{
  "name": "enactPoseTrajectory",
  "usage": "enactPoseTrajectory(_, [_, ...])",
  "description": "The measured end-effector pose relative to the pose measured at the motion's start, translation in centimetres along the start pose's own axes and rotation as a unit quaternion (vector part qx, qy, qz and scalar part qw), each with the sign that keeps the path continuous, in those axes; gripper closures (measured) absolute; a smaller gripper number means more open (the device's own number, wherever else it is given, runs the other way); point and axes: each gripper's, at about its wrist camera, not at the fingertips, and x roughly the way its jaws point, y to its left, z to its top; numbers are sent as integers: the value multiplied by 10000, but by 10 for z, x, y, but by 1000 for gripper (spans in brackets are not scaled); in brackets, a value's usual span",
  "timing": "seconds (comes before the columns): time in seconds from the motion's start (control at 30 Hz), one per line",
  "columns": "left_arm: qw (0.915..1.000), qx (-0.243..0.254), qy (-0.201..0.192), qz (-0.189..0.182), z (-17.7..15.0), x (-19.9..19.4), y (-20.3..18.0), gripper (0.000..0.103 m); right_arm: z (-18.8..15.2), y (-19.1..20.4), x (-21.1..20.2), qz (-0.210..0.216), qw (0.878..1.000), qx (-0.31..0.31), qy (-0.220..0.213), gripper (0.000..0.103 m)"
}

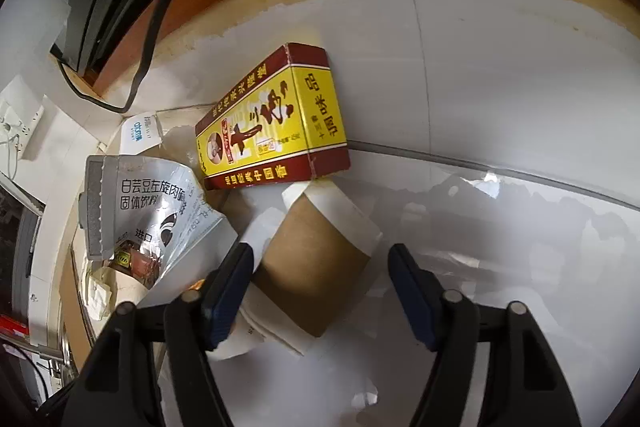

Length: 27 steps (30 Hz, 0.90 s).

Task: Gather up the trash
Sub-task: 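Grasp the orange-rimmed cup with the left tool while the right tool grasps the brown paper cup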

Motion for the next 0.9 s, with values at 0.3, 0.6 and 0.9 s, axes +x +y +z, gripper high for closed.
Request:
enactPoseTrajectory(0.3, [9993, -248, 247, -109, 10, 21, 1, 61, -18, 1, -14, -36, 9986, -525, 108, 54])
enactPoseTrajectory(0.6, [9968, -647, 464, -15, 26, 51, 0, 56, -42, -16, -34, -42, 9975, -706, 36, 55])
enactPoseTrajectory(0.9, [9967, -727, 330, 141, 21, 60, -1, 63, -55, -20, -43, -39, 9970, -779, 17, 55])
